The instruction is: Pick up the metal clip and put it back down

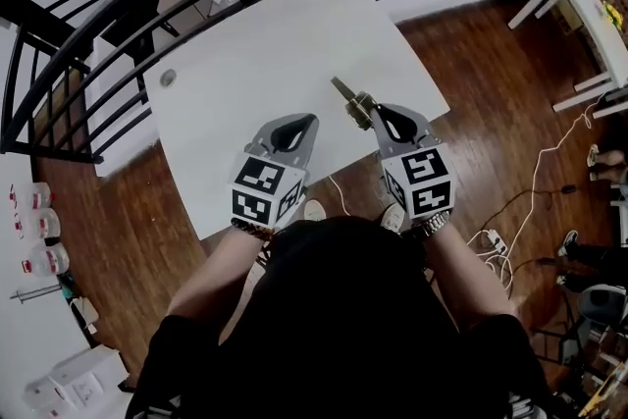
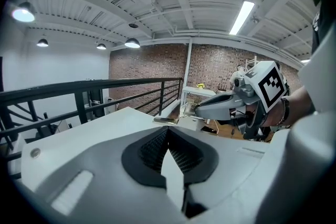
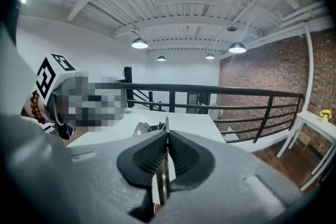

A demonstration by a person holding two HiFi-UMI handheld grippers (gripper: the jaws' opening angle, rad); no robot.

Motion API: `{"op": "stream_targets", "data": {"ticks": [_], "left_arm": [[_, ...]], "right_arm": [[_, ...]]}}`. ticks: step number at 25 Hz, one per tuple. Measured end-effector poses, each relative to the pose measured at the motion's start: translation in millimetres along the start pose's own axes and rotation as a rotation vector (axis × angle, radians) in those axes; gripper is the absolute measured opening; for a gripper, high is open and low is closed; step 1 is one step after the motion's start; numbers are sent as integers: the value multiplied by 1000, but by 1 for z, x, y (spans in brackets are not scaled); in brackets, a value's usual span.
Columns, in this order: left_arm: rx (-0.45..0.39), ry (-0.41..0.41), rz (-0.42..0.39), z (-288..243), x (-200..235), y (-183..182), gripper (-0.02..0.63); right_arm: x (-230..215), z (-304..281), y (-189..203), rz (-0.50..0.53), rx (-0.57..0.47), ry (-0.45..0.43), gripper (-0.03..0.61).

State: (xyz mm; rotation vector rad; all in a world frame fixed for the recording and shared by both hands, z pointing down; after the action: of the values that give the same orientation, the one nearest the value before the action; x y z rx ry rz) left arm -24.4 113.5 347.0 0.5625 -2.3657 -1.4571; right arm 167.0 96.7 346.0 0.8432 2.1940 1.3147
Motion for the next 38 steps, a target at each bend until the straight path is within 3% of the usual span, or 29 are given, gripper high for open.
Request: {"op": "stream_targets", "data": {"ticks": [20,28,38], "left_arm": [[27,-183,44,-69,-169,-19,17],[29,-211,49,-78,-190,-27,17],[-5,-220,71,-133,-197,-47,17]], "right_arm": [[-131,110,55,53,-37,-182,-2],[-153,124,61,42,-43,-208,-2],[-203,118,54,78,-35,-230,-2]]}}
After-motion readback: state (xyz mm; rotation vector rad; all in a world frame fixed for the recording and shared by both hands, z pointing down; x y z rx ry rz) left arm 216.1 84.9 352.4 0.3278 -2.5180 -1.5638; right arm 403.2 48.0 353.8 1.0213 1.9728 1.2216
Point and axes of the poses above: the fingertips, and each gripper's own axes: z backward along the fingers, x to its left, y out of its underside, the point moved 9 cm from there along z, backward along the fingers, and after that the axes turned 10 degrees about -y, right-handed, at the moved point
